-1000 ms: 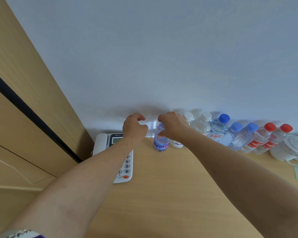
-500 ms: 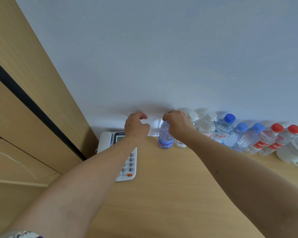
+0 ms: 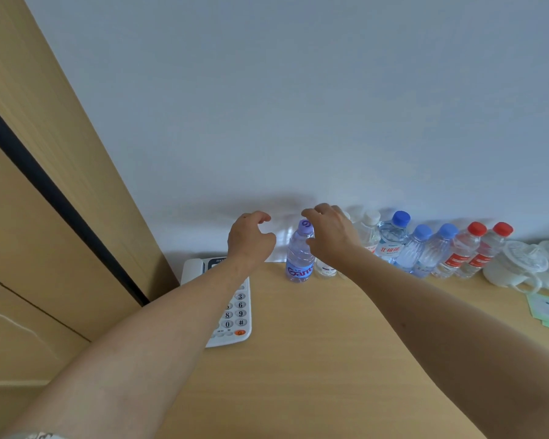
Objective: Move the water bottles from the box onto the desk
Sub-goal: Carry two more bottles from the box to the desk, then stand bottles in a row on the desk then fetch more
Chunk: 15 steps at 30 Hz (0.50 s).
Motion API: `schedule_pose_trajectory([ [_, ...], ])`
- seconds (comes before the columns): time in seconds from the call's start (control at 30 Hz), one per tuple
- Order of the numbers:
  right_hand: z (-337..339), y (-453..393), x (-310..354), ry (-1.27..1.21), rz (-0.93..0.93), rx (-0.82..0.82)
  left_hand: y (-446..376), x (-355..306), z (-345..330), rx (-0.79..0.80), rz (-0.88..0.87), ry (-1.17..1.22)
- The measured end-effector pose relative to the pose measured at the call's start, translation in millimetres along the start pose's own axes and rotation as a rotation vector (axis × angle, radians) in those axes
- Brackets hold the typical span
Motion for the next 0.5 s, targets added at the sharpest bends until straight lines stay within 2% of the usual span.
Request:
schedule_pose_trajectory([
  [0.23, 10, 49, -11, 0.007, -0.148, -0.080, 18, -26, -8, 0.082, -0.157, -0.035],
  [0.5, 28, 142, -58, 0.081, -0.381, -0.116, 75, -91, -54, 0.251, -0.503, -0.198],
])
Point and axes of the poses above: each hand's wrist, its own y-axis away from the middle knuckle, its own z-axis out of the back of the hand, x = y × z, the point moved 2 cm from there along -y, towards the middle knuckle, and after that the axes turned 6 degrees about y, right-handed, at the moved point
